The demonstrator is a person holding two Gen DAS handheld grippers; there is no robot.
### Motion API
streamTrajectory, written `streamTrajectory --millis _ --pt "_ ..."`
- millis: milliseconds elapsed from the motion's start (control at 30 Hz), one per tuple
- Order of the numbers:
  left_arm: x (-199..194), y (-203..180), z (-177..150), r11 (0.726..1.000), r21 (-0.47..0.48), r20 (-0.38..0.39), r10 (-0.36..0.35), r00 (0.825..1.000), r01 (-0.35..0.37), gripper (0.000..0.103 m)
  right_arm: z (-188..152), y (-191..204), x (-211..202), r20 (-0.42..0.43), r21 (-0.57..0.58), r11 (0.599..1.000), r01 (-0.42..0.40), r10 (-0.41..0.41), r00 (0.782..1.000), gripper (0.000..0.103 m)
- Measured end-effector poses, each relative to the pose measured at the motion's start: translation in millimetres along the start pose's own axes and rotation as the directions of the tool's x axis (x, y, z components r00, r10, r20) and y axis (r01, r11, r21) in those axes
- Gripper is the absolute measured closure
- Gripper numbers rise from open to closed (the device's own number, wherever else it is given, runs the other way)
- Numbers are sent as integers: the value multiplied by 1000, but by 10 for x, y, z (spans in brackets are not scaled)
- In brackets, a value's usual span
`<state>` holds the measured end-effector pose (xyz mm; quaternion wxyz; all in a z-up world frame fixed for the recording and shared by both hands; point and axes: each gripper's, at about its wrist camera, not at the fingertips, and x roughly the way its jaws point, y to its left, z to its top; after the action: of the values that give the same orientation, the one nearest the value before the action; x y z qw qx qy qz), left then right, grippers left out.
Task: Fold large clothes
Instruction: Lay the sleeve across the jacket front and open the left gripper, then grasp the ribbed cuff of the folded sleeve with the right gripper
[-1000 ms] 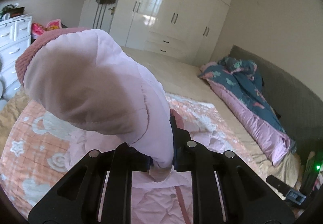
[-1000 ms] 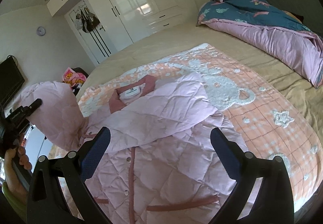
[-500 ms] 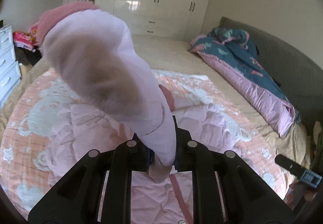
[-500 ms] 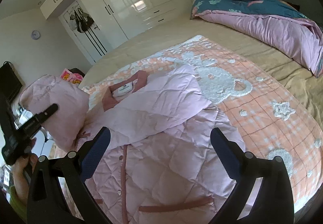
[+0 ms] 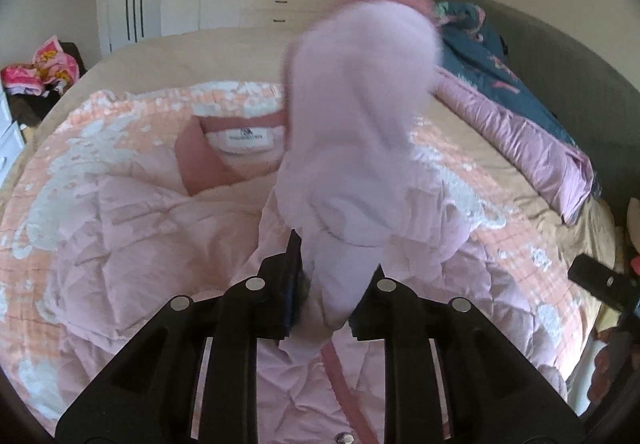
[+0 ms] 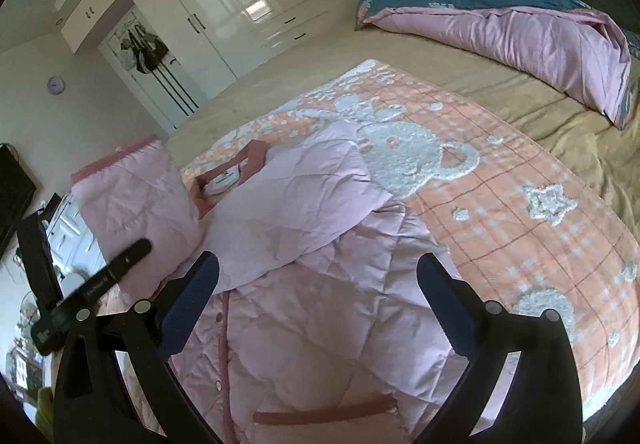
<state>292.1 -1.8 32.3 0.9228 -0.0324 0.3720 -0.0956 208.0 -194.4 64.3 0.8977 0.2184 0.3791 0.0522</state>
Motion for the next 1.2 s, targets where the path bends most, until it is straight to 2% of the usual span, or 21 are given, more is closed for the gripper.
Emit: streamTrajectory --millis 200,367,400,500,600,633,833,967,1067,1200 --pt "232 -129 -158 999 51 -83 21 996 -17 87 23 -95 0 -2 16 1000 4 -4 1000 4" --pt "347 -232 -292 994 107 -134 46 990 -31 78 32 -86 -17 0 20 1000 0 0 1000 4" --pt "354 -251 -309 992 118 -141 47 989 -31 71 32 -82 -15 -1 21 1000 -1 1 1000 4" --pt "358 -304 -356 991 134 -185 26 982 -1 41 41 -63 -19 -6 19 1000 -4 4 1000 4" --pt "335 -351 -397 988 154 -206 23 978 9 34 48 -55 -12 -18 43 998 -55 56 998 4" --pt "321 -365 -419 986 163 -218 22 976 15 28 48 -47 -8 -22 51 997 -59 60 998 4" --pt "165 -397 -544 980 181 -264 -37 964 87 11 26 21 34 -43 55 996 -67 69 997 4" --pt "53 -268 -599 981 118 -278 -118 953 155 11 -5 92 84 -59 44 997 -65 68 996 4" --pt "-34 -80 -579 987 68 -258 -122 959 144 11 -42 165 148 -77 31 997 -66 68 995 4" --pt "-147 187 -514 994 33 -215 -93 972 102 10 -116 280 260 -108 9 998 -64 64 992 4"
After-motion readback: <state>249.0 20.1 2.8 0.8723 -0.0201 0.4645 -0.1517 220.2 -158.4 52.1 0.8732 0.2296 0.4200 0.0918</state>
